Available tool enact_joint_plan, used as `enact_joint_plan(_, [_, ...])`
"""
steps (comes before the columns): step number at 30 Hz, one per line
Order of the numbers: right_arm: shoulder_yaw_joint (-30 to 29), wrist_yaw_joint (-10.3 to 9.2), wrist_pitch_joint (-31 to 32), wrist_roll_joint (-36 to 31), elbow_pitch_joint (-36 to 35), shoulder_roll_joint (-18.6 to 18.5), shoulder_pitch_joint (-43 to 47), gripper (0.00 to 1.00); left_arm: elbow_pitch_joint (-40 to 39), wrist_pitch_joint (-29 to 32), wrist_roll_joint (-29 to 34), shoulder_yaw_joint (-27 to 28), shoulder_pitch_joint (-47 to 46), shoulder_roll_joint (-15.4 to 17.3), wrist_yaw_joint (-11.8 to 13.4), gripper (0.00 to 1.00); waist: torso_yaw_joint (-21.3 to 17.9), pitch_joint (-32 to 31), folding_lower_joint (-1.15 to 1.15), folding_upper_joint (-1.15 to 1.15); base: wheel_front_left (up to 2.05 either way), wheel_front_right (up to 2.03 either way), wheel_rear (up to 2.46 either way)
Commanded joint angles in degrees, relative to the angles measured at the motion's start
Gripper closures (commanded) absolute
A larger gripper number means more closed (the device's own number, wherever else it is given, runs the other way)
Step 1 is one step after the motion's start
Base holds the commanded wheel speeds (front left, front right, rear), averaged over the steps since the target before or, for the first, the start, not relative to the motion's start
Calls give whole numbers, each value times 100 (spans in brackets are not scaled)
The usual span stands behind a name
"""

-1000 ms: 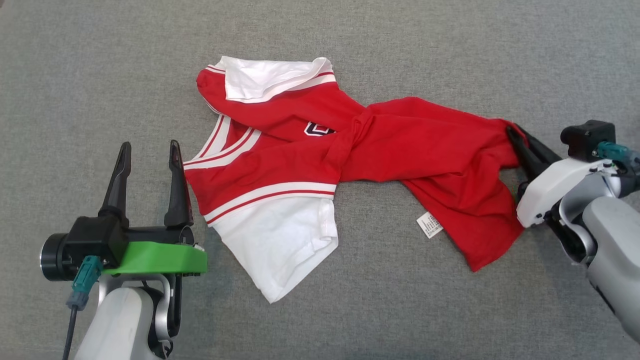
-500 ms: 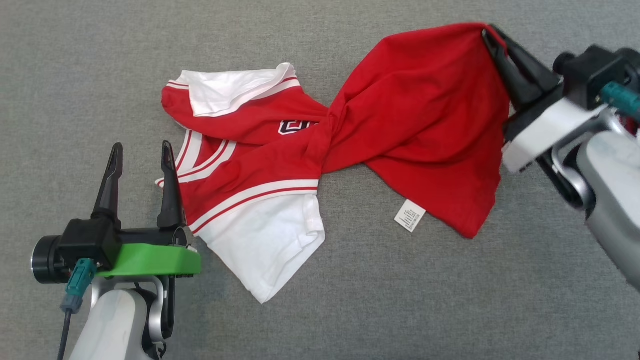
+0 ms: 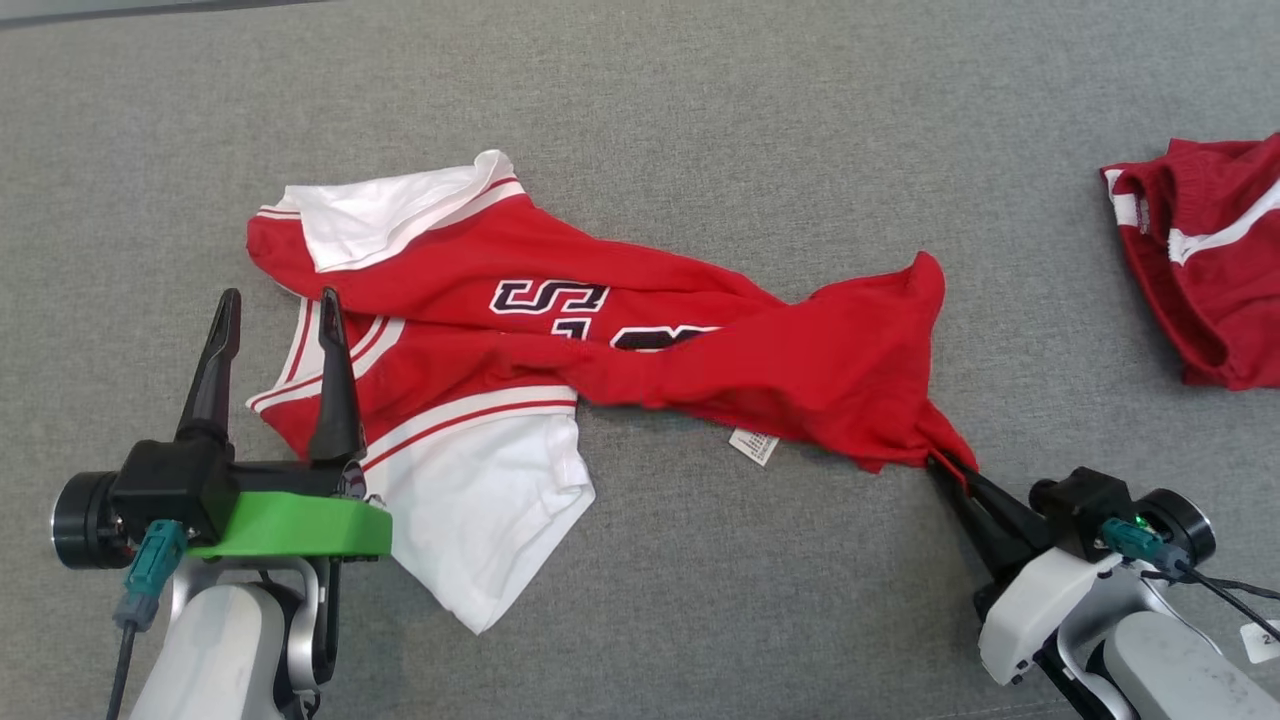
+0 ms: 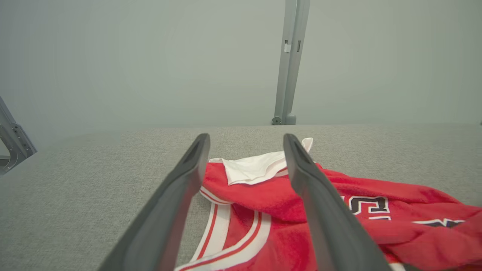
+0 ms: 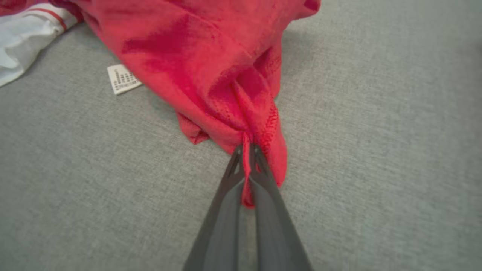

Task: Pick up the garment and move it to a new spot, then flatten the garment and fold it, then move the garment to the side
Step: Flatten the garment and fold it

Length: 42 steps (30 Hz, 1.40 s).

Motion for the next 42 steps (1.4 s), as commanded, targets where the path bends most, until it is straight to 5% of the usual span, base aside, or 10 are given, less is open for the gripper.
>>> enact_joint_plan(1, [-118, -13, -43, -15, 107, 20, 79, 100, -14, 6, 23, -7, -41, 50, -1, 0, -19, -19, 0, 0, 0, 0, 0])
enact_joint_plan(4, [-425, -13, -112, 7, 428, 247, 190, 100, -16, 22, 8, -23, -33, 59, 8, 0, -18, -57, 0, 0, 0, 0, 0])
enact_joint_plan(5, [-483, -13, -149, -2, 494, 294, 202, 75, -12, 23, 1, -30, -21, 57, 7, 0, -6, -74, 0, 0, 0, 0, 0])
enact_joint_plan(6, [-568, -13, -219, 85, 515, 406, 208, 17, -11, 31, -10, -31, -3, 64, 9, 0, 2, -90, 0, 0, 0, 0, 0])
enact_joint_plan(7, [-638, -13, -254, 89, 546, 457, 212, 0, -10, 35, -23, -31, 23, 69, 14, 0, 11, -112, 0, 0, 0, 0, 0])
enact_joint_plan(15, [-1738, -12, -557, 604, 96, 678, 518, 0, -60, 14, -114, 110, 282, 106, 147, 0, 21, -344, 0, 0, 0, 0, 0])
enact_joint_plan(21, [-2525, -11, -614, 357, -367, 762, 548, 0, -185, -7, -173, 223, 502, 97, 277, 0, -11, -557, 0, 0, 0, 0, 0])
enact_joint_plan(31, [-2713, -10, -275, -245, -1287, 1094, 694, 0, -391, -5, -274, 245, 1013, 90, 386, 0, -11, -862, 0, 0, 0, 0, 0])
enact_joint_plan(42, [-2783, -10, -95, -377, -1510, 1208, 848, 0, -419, 169, -366, 36, 1044, 64, 248, 0, 82, -804, 0, 0, 0, 0, 0])
